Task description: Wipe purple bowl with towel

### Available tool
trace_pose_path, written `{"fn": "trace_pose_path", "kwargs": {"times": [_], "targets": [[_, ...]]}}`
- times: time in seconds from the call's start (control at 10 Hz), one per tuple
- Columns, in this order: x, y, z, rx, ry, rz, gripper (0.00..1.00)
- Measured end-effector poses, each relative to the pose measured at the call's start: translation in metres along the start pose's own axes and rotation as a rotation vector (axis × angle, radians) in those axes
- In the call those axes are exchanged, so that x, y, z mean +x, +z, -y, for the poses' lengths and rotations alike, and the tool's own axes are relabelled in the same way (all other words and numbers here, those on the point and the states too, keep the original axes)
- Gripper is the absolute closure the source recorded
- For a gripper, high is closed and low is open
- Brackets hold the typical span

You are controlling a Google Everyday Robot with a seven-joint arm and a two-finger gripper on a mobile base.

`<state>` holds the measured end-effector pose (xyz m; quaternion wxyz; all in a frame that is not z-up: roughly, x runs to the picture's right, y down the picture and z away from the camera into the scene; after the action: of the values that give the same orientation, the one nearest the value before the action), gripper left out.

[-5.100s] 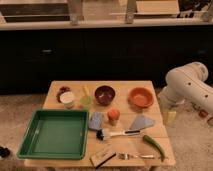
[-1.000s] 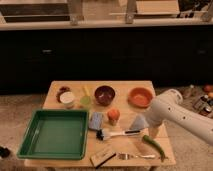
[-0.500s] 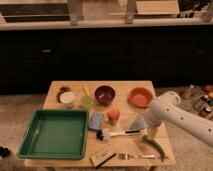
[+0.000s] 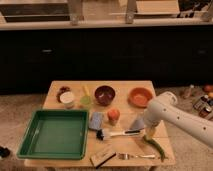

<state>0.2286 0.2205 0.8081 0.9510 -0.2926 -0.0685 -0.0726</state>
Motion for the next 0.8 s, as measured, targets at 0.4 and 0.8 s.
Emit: {"fn": "trace_pose_path", "kwargs": {"times": [0.4,0.8], "targets": [[0.0,-0.006,0.006,0.016,-0.151,0.024,0.2],[0.003,-0.006,0.016,0.02,-0.384,0.083,0.2]]}}
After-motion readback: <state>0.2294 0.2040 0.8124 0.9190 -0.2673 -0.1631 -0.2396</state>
